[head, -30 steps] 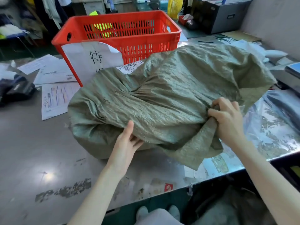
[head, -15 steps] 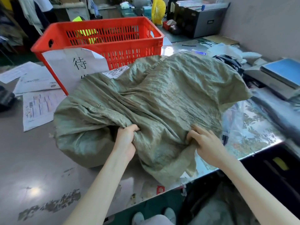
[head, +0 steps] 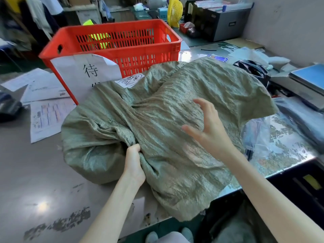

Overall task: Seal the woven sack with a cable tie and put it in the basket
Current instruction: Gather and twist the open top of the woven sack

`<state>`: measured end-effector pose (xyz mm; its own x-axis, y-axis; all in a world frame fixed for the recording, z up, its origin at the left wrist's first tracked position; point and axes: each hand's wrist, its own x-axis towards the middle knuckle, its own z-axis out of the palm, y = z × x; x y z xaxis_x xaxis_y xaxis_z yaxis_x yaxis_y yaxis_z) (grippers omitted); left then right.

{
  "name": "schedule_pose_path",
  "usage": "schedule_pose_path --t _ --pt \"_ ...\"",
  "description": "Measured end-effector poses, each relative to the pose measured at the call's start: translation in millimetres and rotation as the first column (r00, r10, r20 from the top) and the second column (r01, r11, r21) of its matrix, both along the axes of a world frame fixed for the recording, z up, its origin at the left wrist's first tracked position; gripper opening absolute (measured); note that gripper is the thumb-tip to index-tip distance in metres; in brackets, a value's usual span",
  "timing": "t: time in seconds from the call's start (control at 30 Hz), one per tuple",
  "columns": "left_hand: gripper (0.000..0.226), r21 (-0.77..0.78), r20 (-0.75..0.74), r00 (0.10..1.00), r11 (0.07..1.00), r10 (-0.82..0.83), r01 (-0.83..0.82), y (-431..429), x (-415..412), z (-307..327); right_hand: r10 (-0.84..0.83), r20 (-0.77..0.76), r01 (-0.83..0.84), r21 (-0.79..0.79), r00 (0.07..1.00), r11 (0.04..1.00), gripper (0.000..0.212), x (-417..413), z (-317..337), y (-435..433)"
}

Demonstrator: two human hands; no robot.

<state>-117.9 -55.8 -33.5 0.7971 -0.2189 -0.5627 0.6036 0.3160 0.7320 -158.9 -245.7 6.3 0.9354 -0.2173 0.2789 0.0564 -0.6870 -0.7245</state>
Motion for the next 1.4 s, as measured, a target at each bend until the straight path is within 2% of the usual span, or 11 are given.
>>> schedule_pose_path --t 0.13,0.33,0.43,0.53,0.63,0.73,0.9,1.1,1.23,1.33,1.4 --pt "0.041 -0.083 0.037 0.997 0.995 0.06 -0.057 3 4 -4 -0.003 -0.115 0.005 0.018 0.993 1.0 0.078 26 -8 16" --pt "0.041 -0.219 0.14 0.985 0.974 0.099 -0.066 7 9 2 -0.024 -0.139 0.041 0.115 0.99 0.993 0.065 39 -34 37" --pt "0.05 -0.26 0.193 0.981 0.965 0.016 0.035 7 10 6 -0.08 -0.101 0.096 0.163 0.992 0.982 0.051 42 -42 43" --pt "0.045 -0.164 0.168 0.979 0.977 -0.112 0.14 5 12 7 -0.082 -0.116 0.109 0.248 0.99 0.962 0.04 40 -43 46" --pt "0.047 -0.117 0.147 0.976 0.977 -0.161 0.179 1 16 5 -0.039 -0.078 0.061 0.297 0.996 0.953 0.036 33 -36 50" --pt "0.049 -0.202 0.156 0.969 0.954 -0.191 0.221 -6 19 5 0.058 -0.036 -0.043 0.326 0.998 0.945 0.035 18 -26 58" --pt "0.056 -0.193 0.135 0.962 0.945 -0.239 0.262 -9 28 7 0.213 -0.028 -0.198 0.27 0.977 0.943 0.033 -1 -27 82" --pt "0.023 -0.055 0.125 0.971 0.976 -0.202 0.21 -9 38 4 0.247 -0.082 -0.219 0.256 0.966 0.942 0.026 -5 -35 90" --pt "0.03 0.018 0.158 0.977 0.99 -0.143 0.142 -13 40 1 0.228 -0.129 -0.222 0.059 0.965 0.973 0.012 -4 -30 87" --pt "0.008 0.042 0.205 0.963 0.985 -0.174 0.169 -14 39 3 0.12 0.012 -0.118 -0.095 0.993 0.988 0.018 -2 -18 82" --pt "0.009 0.041 0.193 0.969 0.988 -0.157 0.152 -15 38 4 0.015 0.174 0.017 -0.18 0.985 0.983 0.023 1 -9 73"
